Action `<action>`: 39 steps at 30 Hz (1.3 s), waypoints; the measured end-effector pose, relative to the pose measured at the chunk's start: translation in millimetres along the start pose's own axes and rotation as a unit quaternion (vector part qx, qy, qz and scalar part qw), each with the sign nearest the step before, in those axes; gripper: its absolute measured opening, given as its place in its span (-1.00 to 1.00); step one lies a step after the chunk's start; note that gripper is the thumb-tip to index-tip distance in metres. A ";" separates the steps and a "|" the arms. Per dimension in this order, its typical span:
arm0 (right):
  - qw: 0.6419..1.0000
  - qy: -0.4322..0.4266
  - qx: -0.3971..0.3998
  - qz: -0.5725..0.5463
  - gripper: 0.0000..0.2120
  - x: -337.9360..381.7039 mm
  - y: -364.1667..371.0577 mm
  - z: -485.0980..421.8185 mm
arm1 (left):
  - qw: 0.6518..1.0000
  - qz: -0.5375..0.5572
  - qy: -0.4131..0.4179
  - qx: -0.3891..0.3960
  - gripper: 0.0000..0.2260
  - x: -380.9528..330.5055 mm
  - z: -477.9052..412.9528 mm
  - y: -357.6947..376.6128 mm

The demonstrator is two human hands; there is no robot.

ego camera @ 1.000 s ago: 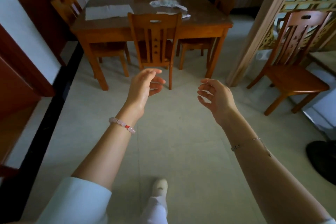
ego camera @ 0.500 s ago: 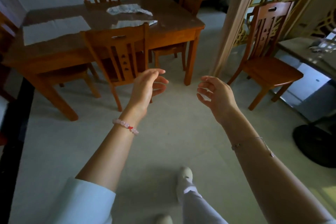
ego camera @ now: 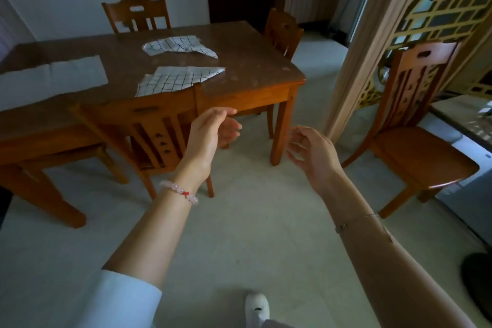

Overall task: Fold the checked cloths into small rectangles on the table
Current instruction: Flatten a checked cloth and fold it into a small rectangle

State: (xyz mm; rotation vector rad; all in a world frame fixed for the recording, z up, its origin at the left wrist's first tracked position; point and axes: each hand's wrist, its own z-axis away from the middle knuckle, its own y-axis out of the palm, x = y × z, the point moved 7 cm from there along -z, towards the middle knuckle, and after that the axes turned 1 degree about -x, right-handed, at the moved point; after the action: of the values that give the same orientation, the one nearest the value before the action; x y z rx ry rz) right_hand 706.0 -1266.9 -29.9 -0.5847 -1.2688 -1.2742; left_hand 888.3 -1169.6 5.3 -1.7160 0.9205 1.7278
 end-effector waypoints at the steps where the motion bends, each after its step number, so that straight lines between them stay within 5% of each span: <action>1: 1.000 0.000 0.003 0.002 -0.85 6.1 2.8 -19.1 | 1.000 0.002 -0.001 -0.004 -0.78 1.4 -18.6 7.1; 26: 0.999 0.025 0.002 0.034 -0.76 75.6 133.6 -470.2 | 0.995 0.052 -0.072 -0.038 -0.79 63.2 -490.6 48.4; 39: 0.994 0.078 0.037 0.066 -0.77 75.3 195.7 -637.4 | 0.988 0.027 -0.106 -0.105 -0.79 103.1 -644.2 21.0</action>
State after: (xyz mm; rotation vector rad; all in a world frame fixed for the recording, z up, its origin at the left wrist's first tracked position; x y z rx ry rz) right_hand 1101.7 -1806.3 -82.3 -0.4978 -1.1233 -1.1365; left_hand 1273.8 -1691.0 -69.5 -1.6059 0.7172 2.0590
